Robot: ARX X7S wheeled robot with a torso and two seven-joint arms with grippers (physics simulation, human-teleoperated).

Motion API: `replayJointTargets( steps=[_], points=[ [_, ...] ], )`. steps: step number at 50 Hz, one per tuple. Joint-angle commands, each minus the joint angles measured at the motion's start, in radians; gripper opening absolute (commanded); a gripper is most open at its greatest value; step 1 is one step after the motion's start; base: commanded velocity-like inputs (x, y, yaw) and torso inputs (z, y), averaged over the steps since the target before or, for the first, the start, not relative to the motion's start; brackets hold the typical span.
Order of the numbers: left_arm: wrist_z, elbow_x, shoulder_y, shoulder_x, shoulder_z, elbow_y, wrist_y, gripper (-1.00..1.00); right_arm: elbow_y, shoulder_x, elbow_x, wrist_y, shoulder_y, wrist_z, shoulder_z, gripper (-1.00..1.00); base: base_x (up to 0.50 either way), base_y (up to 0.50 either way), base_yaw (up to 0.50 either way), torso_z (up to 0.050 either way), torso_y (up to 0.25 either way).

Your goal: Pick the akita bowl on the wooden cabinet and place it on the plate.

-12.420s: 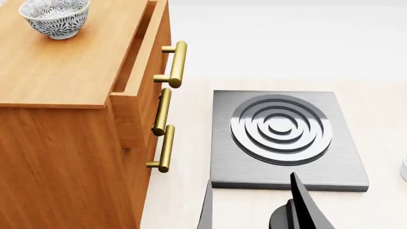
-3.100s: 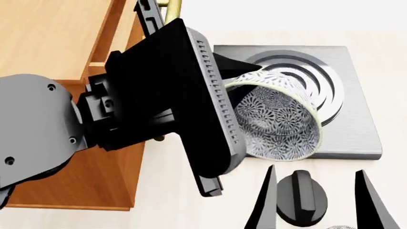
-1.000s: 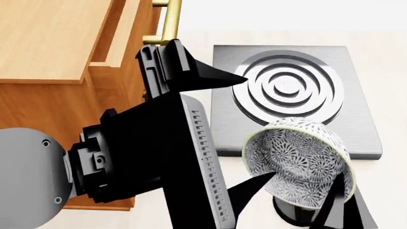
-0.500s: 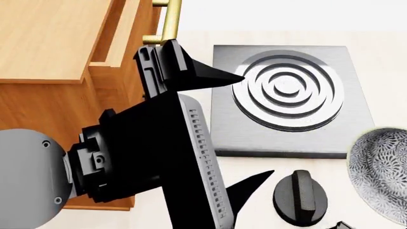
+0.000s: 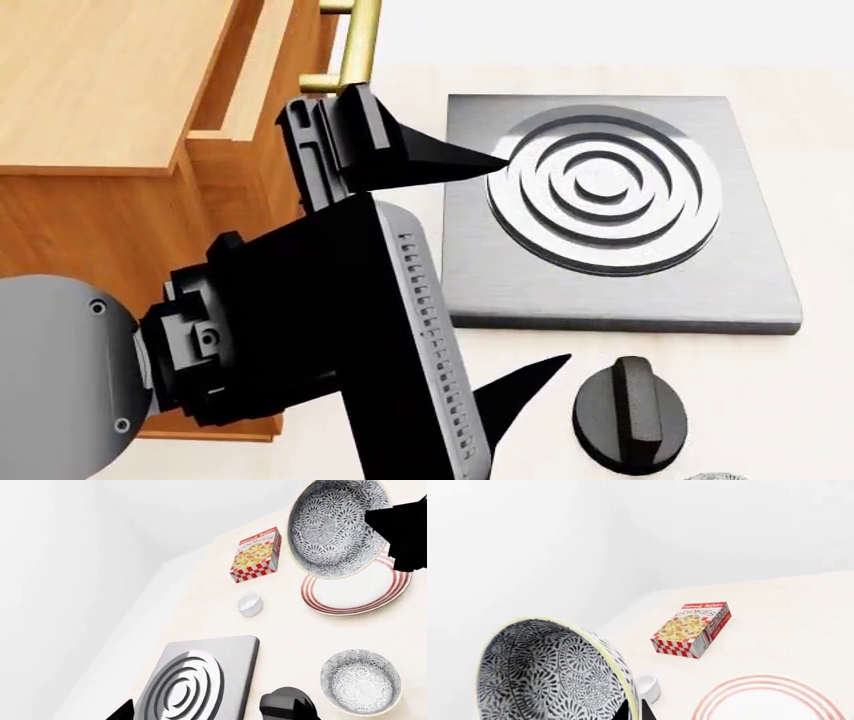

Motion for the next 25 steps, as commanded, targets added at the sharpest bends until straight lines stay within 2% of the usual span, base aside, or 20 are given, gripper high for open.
replayJointTargets(
  steps=[1, 11, 25],
  points=[
    [-0.003, -0.002, 0.0, 0.0, 0.001, 0.001, 0.001, 1.0, 0.015, -0.041, 0.097, -0.089, -0.039, -0.034, 0.066, -1.0, 0.0, 0.0, 0.0, 0.0, 0.0],
    [-0.003, 0.0, 0.008, -0.008, 0.006, 0.005, 0.008, 1.0, 0.078, -0.115, 0.294, -0.226, -0.087, -0.109, 0.137, -1.0, 0.0, 0.0, 0.0, 0.0, 0.001],
    [-0.005, 0.004, 0.017, -0.009, 0.012, 0.003, 0.019, 1.0, 0.123, -0.176, 0.452, -0.319, -0.101, -0.181, 0.159, -1.0, 0.0, 0.0, 0.0, 0.0, 0.0]
  ],
)
